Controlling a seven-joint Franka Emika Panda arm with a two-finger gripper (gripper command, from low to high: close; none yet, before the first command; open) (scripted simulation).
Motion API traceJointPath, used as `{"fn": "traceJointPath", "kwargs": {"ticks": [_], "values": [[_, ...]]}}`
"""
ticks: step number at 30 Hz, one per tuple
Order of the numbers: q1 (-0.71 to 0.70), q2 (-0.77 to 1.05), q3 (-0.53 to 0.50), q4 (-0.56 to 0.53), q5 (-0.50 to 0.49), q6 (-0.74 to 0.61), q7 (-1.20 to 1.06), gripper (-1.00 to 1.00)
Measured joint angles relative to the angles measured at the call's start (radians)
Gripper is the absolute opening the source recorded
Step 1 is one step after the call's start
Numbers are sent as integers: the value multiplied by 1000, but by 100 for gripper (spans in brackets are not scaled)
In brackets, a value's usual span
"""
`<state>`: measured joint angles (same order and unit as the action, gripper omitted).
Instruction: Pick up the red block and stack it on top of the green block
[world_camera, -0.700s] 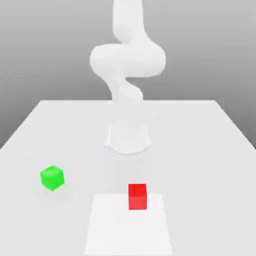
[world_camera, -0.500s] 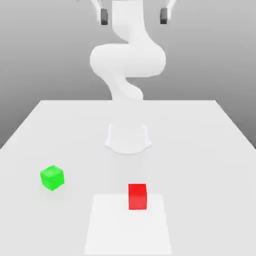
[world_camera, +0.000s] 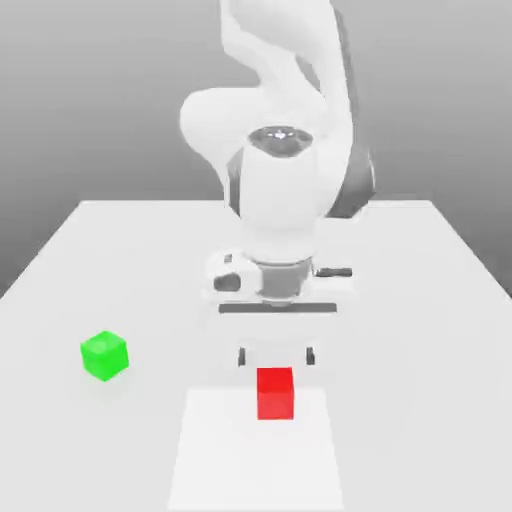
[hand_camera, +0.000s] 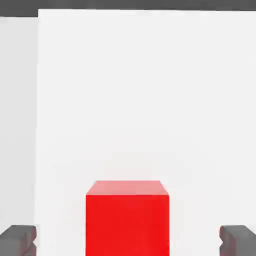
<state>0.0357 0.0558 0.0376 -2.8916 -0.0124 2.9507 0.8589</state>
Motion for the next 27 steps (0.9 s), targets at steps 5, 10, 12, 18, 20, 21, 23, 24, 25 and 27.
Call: {"fn": "traceJointPath", "kwargs": {"ticks": [5, 10, 12, 18, 20, 21, 23, 24, 25, 27], "values": [[18, 132, -23, 16, -20, 112, 15, -100], [18, 142, -23, 17, -25, 121, 19, -100], [13, 104, -17, 12, -20, 89, 15, -100], [17, -102, -11, -17, 15, -88, -10, -100], [-21, -152, -46, -23, -1, -132, -35, -100], [-51, -169, -74, -24, -17, -147, -53, -100], [-122, -200, -137, -25, -51, -174, -97, -100], [-160, -214, -170, -26, -69, -187, -120, -100], [-198, -228, -203, -27, -87, -199, -144, -100], [-275, -255, -268, -28, -123, -224, -191, -100]]}}
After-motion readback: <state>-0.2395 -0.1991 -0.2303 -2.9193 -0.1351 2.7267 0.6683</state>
